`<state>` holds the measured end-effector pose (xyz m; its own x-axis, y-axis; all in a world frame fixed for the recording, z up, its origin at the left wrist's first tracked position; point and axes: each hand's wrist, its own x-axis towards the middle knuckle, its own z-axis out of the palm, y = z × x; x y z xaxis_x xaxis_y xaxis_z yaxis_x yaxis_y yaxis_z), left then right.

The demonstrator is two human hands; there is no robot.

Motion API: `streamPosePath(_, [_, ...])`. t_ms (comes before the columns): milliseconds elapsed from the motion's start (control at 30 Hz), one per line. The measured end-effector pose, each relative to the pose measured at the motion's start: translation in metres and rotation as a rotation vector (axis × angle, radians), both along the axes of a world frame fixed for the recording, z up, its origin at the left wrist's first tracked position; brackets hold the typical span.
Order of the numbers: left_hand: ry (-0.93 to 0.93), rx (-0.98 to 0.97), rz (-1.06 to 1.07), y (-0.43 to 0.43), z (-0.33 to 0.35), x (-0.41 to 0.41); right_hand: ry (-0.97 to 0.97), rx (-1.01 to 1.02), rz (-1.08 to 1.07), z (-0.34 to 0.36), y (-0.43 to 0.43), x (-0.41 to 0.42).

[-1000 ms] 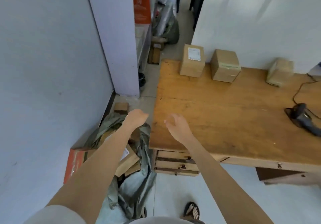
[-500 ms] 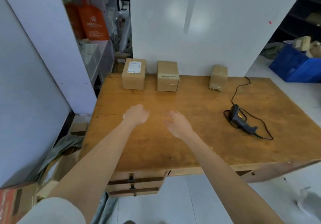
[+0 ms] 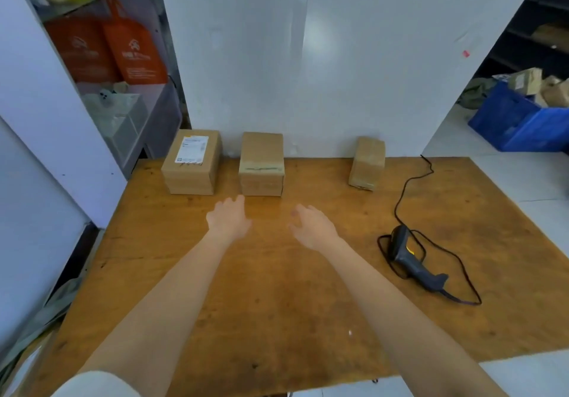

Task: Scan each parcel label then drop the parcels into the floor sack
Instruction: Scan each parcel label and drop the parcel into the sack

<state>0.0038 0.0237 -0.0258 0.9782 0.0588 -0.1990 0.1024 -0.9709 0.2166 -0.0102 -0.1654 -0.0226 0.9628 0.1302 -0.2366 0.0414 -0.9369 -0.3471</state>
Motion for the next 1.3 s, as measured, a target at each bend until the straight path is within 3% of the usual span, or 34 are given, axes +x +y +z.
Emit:
streamPosePath(300, [-0.044, -0.081, 0.1, 0.003, -0.033, 0.102, 0.024, -0.01, 0.065, -0.015, 0.01, 0.122])
streamPosePath(500, [0.015, -0.315, 0.088, -0.001, -0.05, 0.133, 0.063, 0.116, 0.059, -0.04, 0.015, 0.162])
streamPosePath(800, [-0.368, -0.342, 0.261, -0.036, -0.042, 0.12, -0.293, 0.408, -0.102, -0.04, 0.006, 0.164])
streamPosePath(1033, [-0.573, -0.684, 0.373, -0.061, -0.003, 0.087, -0.373, 0.671, -0.035, 0.011, -0.021, 0.148])
streamPosePath(1200, [-0.528, -0.999, 0.511, -0.083, 0.03, 0.072, -0.112, 0.85, 0.122, 0.046, -0.052, 0.128])
streamPosePath(1300, [-0.556, -1.101, 0.55, -0.1, 0.046, 0.059, -0.106, 0.764, 0.276, 0.06, -0.074, 0.114])
